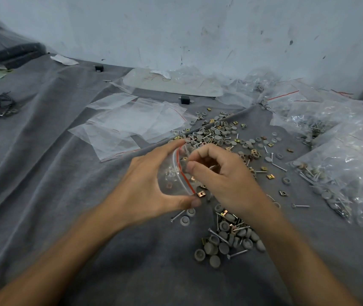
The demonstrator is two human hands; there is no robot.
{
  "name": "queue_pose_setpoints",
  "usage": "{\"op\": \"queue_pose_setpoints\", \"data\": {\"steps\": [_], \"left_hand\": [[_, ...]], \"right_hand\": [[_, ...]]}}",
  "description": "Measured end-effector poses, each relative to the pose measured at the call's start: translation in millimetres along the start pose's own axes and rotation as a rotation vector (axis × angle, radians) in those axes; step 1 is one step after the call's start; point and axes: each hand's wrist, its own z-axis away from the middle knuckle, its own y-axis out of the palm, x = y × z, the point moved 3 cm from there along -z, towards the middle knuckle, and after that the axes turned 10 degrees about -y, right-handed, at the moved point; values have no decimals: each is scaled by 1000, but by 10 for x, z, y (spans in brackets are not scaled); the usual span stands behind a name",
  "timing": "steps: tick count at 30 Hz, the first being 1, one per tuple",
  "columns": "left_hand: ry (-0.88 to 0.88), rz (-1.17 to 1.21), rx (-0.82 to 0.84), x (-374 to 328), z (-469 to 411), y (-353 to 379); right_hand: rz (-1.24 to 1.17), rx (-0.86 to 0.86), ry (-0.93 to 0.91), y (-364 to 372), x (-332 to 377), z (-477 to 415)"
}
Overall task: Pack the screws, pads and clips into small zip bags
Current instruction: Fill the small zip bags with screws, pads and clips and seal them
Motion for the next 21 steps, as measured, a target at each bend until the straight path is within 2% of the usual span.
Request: {"op": "queue_pose_setpoints", "data": {"steps": [3, 7, 10, 13, 17, 21], "left_hand": [[1, 12, -3, 12, -3, -3], [3, 81, 2, 26, -14, -11], [-36, 190, -31, 73, -30, -96], [-59, 240, -72, 119, -49, -202], [-30, 274, -96, 112, -55, -246], [-26, 273, -87, 107, -53, -247]], "right_hand": [[47, -89, -41, -46, 18, 0], [-217, 8, -55, -48, 78, -9], [-259, -84, -24, -207, 15, -27], [-5, -146, 42, -403, -136, -1], [445, 117, 114, -359, -309, 32], [642, 352, 143, -205, -388, 50]]}}
